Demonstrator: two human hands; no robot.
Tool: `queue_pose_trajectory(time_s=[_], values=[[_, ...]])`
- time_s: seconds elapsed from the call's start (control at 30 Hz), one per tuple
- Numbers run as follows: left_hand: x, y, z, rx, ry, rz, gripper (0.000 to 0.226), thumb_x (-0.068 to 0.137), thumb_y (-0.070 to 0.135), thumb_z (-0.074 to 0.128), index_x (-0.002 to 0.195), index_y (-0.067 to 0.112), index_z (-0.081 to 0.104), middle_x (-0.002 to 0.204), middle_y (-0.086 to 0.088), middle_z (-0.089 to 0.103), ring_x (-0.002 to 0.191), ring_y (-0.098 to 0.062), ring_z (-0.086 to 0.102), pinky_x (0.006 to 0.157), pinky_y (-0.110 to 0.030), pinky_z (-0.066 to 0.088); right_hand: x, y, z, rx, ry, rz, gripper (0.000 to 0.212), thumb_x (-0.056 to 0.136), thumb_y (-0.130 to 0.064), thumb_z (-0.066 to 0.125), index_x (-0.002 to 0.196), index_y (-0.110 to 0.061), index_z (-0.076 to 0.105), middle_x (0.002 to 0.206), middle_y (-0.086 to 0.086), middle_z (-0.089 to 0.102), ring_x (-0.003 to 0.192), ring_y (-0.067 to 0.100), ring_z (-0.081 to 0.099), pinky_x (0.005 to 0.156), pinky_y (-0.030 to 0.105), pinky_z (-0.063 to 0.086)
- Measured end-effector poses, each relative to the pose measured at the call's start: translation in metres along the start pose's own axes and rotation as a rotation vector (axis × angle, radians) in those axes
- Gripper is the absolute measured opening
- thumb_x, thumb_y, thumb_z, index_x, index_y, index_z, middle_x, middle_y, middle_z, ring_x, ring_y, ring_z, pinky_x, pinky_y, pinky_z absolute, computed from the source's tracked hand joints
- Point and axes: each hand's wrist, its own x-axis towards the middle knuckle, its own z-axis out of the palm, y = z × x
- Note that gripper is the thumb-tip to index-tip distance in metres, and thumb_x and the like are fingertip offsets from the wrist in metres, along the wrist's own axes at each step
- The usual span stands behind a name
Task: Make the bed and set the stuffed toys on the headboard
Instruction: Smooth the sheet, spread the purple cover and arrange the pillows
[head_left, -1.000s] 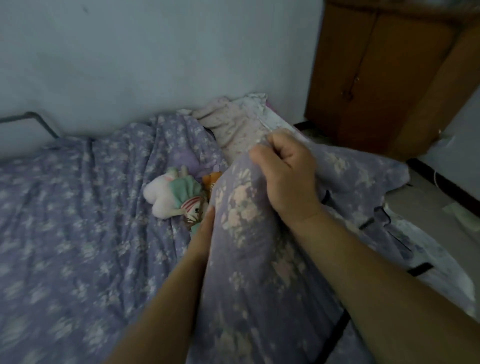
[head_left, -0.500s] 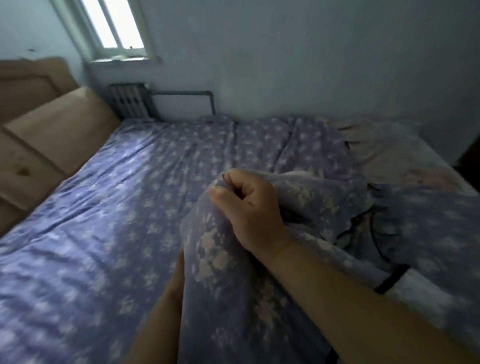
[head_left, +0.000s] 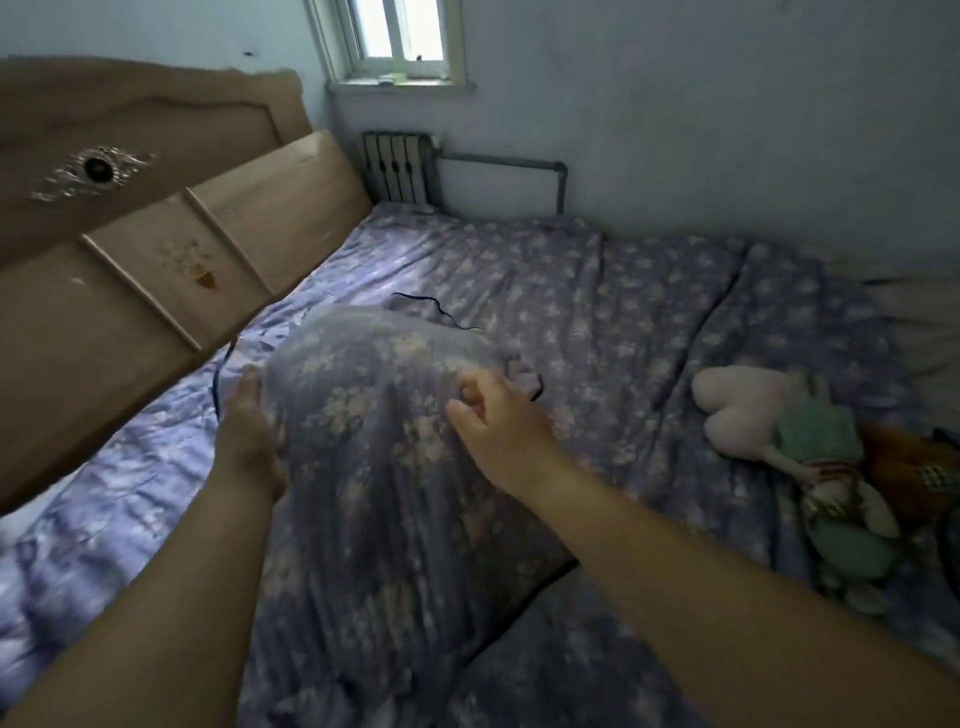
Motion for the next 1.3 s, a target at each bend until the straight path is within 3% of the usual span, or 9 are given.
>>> queue_pose_trajectory(time_s=[0.1,0.2,0.3,0.53,0.73,0.8,0.97,1.17,1.3], values=[[0.008,0.002,0.009,0.046,0.034,-0.031,0.045,0.095,0.052,0.038,0.123,0.021,0.055,0.111,-0.001,0.062,0.082,-0.009,0.061,0.071,-0.023,0.048,-0.008,0.015,0.010,0.000,-0.172,0.067,0.039,0.098,-0.027,0.044,0.135,-0.015,0.045,0.127,0.005,0.053,0.114,0.022,0.052,0.094,0.034,0.044],[0.000,-0.021,0.031,0.193,0.016,-0.103,0.055,0.092,0.059,0.038,0.137,0.027,0.045,0.142,-0.004,0.044,0.130,-0.019,0.042,0.105,-0.042,0.033,-0.017,0.036,0.011,0.005,-0.217,0.166,0.036,0.098,-0.026,0.045,0.133,-0.015,0.047,0.126,0.004,0.055,0.112,0.022,0.053,0.092,0.033,0.045],[-0.011,-0.055,0.051,0.231,-0.051,-0.195,0.061,0.094,0.059,0.035,0.143,0.023,0.037,0.149,-0.004,0.035,0.139,-0.022,0.031,0.110,-0.049,0.024,-0.029,0.063,-0.004,0.032,-0.180,0.293,0.032,0.099,-0.025,0.045,0.129,-0.017,0.051,0.127,0.002,0.056,0.111,0.021,0.054,0.091,0.033,0.047],[-0.057,-0.124,0.124,0.308,-0.174,-0.328,0.027,0.098,0.035,0.044,0.104,0.012,0.056,0.091,-0.006,0.055,0.077,-0.019,0.055,0.071,-0.036,0.041,-0.072,0.125,-0.068,0.023,-0.122,0.430,0.029,0.100,-0.027,0.045,0.125,-0.017,0.054,0.125,0.003,0.057,0.102,0.018,0.054,0.081,0.028,0.044],[-0.131,-0.189,0.209,0.501,-0.349,-0.439,0.019,0.099,0.024,0.045,0.109,0.010,0.054,0.089,-0.006,0.058,0.090,-0.024,0.058,0.084,-0.038,0.044,-0.150,0.218,-0.125,0.062,-0.010,0.680,0.023,0.097,-0.022,0.049,0.112,-0.009,0.059,0.119,0.012,0.061,0.109,0.028,0.057,0.096,0.040,0.047],[-0.163,-0.208,0.236,0.505,-0.393,-0.452,0.017,0.098,0.021,0.045,0.104,0.010,0.056,0.083,-0.006,0.057,0.079,-0.020,0.058,0.075,-0.035,0.043,-0.182,0.260,-0.142,0.060,0.012,0.774,0.028,0.096,-0.021,0.047,0.112,0.000,0.058,0.120,0.018,0.060,0.111,0.035,0.056,0.098,0.045,0.046],[-0.252,-0.269,0.314,0.627,-0.546,-0.475,0.016,0.097,0.017,0.045,0.084,0.015,0.054,0.073,-0.006,0.054,0.064,-0.016,0.053,0.060,-0.024,0.036,-0.277,0.350,-0.206,-0.006,0.083,1.006,0.024,0.097,-0.022,0.042,0.086,-0.006,0.057,0.096,0.025,0.055,0.088,0.034,0.055,0.074,0.034,0.041],[-0.336,-0.334,0.395,0.745,-0.668,-0.592,0.014,0.098,0.017,0.044,0.087,0.014,0.053,0.072,-0.005,0.054,0.062,-0.015,0.052,0.056,-0.023,0.035,-0.366,0.430,-0.280,-0.112,0.187,1.225,0.031,0.095,-0.024,0.049,0.114,-0.003,0.060,0.121,0.018,0.060,0.109,0.033,0.057,0.088,0.032,0.044],[-0.373,-0.370,0.430,0.813,-0.714,-0.647,0.020,0.097,0.017,0.044,0.079,0.016,0.053,0.074,-0.005,0.054,0.066,-0.016,0.052,0.060,-0.026,0.036,-0.402,0.484,-0.309,-0.085,0.247,1.396,0.056,0.089,-0.043,0.056,0.134,-0.010,0.048,0.131,0.012,0.055,0.113,0.033,0.056,0.096,0.042,0.048]])
